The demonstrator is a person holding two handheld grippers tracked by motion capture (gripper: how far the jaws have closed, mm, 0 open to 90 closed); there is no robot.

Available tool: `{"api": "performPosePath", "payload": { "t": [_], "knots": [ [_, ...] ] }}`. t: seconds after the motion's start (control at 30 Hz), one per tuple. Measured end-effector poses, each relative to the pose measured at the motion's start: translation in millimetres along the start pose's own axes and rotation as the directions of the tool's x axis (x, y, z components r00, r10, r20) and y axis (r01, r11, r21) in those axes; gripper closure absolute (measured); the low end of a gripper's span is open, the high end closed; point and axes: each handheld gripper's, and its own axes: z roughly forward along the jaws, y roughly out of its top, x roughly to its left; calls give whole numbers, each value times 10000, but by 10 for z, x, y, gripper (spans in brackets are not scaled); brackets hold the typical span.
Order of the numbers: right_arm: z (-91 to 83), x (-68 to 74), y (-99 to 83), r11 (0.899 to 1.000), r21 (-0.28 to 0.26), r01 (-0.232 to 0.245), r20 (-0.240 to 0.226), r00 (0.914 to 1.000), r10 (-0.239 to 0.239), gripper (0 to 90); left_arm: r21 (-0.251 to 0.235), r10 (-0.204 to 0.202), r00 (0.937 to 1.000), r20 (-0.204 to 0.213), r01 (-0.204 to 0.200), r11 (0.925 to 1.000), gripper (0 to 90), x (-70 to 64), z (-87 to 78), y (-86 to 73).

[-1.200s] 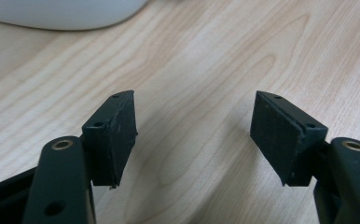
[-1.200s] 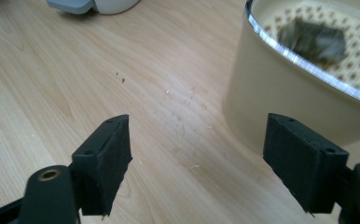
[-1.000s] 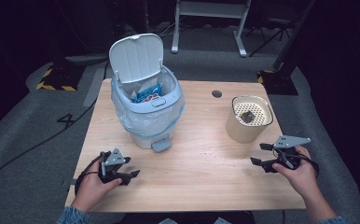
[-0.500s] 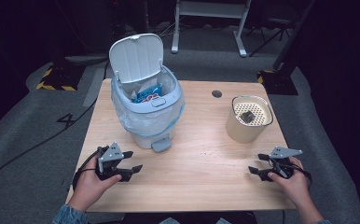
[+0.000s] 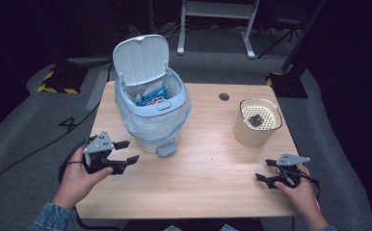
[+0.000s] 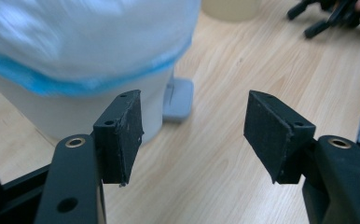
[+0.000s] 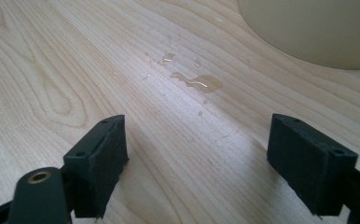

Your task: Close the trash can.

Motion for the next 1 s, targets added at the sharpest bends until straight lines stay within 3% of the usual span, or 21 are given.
{"api": "performPosePath", "payload": {
  "t": [0.13,0.3,0.47,0.57,0.8,1.0],
  "knots": [
    [0,0,-1,10000,-5,-3,-8,10000,3,200,-287,158,9998,80,-156,9995,416,68,-178,168],
    [-3,7,-3,10000,-2,-62,38,10000,62,201,-779,188,9985,515,-148,9968,421,110,-324,348],
    [-3,7,-3,10000,-3,-57,39,10000,57,202,-950,-17,10000,55,22,9955,491,197,-421,551],
    [-3,7,-3,10000,-2,-59,37,10000,59,201,-1129,-99,9999,107,110,9935,546,239,-439,676],
    [-3,7,-3,10000,-4,-56,41,10000,56,201,-1580,-33,9992,-409,-32,9874,564,394,-476,962],
    [-3,6,-3,10000,-4,-59,36,10000,59,202,-1827,-36,9981,-618,-78,9831,579,504,-504,1124]
  ]
}}
